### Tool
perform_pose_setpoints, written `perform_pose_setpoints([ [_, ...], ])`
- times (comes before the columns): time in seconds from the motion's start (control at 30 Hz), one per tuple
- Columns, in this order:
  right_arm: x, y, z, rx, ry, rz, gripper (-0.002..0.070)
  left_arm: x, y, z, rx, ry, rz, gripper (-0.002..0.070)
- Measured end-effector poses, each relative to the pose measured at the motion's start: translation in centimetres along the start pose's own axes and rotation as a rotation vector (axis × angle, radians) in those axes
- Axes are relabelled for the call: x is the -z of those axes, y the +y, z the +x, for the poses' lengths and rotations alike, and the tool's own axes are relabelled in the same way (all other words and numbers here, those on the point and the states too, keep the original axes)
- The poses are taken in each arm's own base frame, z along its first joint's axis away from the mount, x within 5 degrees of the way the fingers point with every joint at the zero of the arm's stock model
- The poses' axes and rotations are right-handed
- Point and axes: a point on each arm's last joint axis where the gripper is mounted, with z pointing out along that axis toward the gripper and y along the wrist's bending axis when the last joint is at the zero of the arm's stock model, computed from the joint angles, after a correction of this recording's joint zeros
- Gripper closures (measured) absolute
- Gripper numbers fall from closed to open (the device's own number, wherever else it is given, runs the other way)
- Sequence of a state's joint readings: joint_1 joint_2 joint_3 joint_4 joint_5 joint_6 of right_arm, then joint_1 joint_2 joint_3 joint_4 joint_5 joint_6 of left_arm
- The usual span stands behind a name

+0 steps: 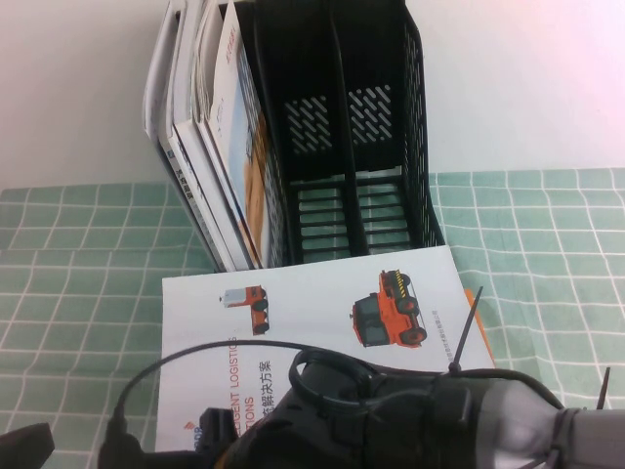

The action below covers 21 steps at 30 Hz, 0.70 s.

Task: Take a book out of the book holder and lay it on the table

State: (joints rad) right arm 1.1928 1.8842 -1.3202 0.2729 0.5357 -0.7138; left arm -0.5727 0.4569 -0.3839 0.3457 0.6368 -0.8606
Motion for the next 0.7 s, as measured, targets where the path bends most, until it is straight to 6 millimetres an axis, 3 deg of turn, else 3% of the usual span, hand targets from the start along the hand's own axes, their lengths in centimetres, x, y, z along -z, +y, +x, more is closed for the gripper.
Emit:
perform_pose_setpoints([
  [0.2,0.7,-0.4,-0.7,0.007,-0.053,0.046,0.0678,0.0,0.0,0.0,0.002,0.0,0.0,0.0676],
  [0.3,2.2,-0.2,-1.0,0.015,-0.067,0.048,0.0678,0.0,0.0,0.0,0.011,-0.005,0.005,0.0676],
  [0.4,4.6,-0.1,-1.4,0.044,-0.093,0.071,0.0678,0.2,-0.2,-0.2,0.023,-0.037,0.039,0.0675],
  [0.57,10.6,-0.2,-2.0,0.144,-0.153,0.21,0.0678,0.8,-0.6,-0.7,0.041,-0.113,0.115,0.0673],
  [0.7,14.9,-1.0,-0.6,0.133,-0.073,0.364,0.0678,1.1,-0.6,-0.9,0.027,-0.151,0.133,0.0675],
])
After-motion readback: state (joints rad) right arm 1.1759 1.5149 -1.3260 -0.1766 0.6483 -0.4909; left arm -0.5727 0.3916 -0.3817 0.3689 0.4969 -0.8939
